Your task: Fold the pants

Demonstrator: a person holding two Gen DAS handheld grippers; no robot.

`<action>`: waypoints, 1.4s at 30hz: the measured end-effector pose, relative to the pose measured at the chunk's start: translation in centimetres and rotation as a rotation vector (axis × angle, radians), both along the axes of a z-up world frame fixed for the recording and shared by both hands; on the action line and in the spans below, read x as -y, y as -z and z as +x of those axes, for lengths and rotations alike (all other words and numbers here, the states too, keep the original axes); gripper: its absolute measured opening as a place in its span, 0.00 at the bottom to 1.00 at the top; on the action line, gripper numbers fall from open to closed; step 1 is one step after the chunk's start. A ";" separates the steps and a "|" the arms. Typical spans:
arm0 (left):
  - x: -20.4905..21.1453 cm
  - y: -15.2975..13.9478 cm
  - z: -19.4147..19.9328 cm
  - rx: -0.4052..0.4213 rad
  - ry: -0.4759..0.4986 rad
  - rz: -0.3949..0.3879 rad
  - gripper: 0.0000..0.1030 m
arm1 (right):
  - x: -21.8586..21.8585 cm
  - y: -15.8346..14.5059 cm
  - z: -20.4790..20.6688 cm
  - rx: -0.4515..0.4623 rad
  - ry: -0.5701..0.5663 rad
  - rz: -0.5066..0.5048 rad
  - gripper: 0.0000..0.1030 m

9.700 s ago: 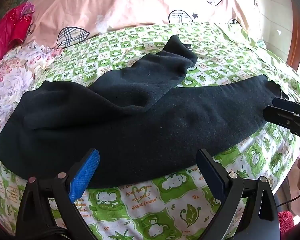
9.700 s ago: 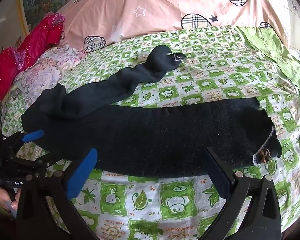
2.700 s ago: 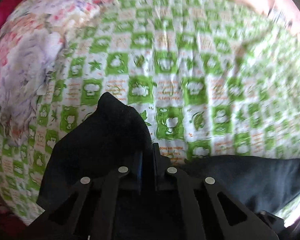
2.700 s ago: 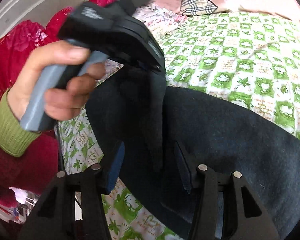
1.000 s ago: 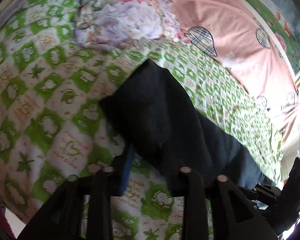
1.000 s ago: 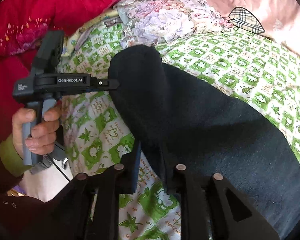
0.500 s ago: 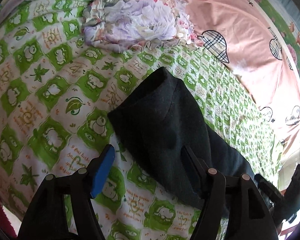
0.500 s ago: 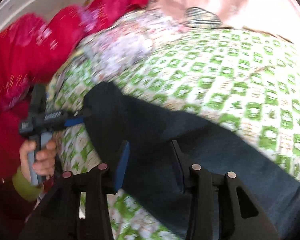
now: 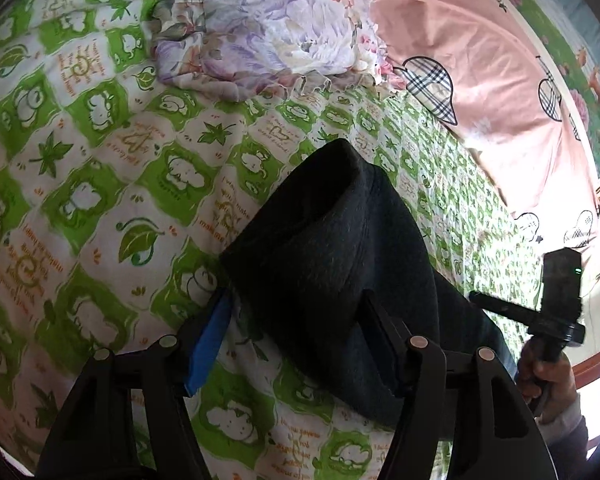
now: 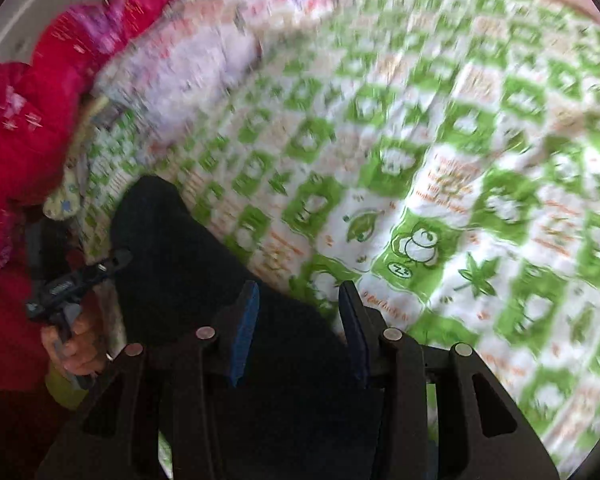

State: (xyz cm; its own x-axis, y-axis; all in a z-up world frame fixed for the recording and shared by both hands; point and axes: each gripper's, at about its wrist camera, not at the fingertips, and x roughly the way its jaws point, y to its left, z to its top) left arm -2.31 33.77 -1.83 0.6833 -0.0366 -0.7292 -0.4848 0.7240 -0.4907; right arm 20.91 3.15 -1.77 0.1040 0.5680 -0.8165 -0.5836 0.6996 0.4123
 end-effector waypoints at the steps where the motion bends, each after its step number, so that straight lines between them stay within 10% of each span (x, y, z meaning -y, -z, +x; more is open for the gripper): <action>1: 0.0 0.1 0.2 -0.001 0.000 0.000 0.60 | -0.4 0.7 -0.1 -0.010 -0.014 -0.010 0.42; 7: 0.8 0.2 2.1 -0.029 0.004 0.046 0.42 | -1.4 0.7 -2.6 0.036 -0.075 -0.034 0.38; 11: 1.8 -0.8 2.0 0.000 0.020 0.085 0.21 | -1.6 -0.6 -4.2 0.152 -0.066 -0.082 0.17; 19: 3.4 -6.9 -4.5 0.250 0.019 0.108 0.20 | -0.2 -6.9 -8.3 0.515 0.057 -0.071 0.11; 23: 3.6 -7.5 -4.5 0.243 0.030 0.157 0.20 | -0.8 -5.8 -7.8 0.531 0.116 -0.052 0.10; 35: 1.8 -0.7 1.3 -0.013 0.005 0.367 0.32 | -2.3 -1.1 -6.5 0.509 0.228 -0.082 0.13; 39: 0.7 -0.7 0.4 -0.040 -0.035 0.365 0.55 | 0.0 -3.2 -7.5 0.551 0.325 -0.092 0.46; 42: 0.0 -2.0 -1.2 -0.025 -0.061 0.360 0.60 | 3.7 -5.8 -10.1 0.582 0.358 0.001 0.50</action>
State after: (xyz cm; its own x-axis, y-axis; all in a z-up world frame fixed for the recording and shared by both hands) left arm -3.51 33.73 0.20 0.6580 0.2662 -0.7044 -0.5413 0.8175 -0.1968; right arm 10.86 -0.54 4.05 0.7077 0.4177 -0.5698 -0.4435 0.8905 0.1020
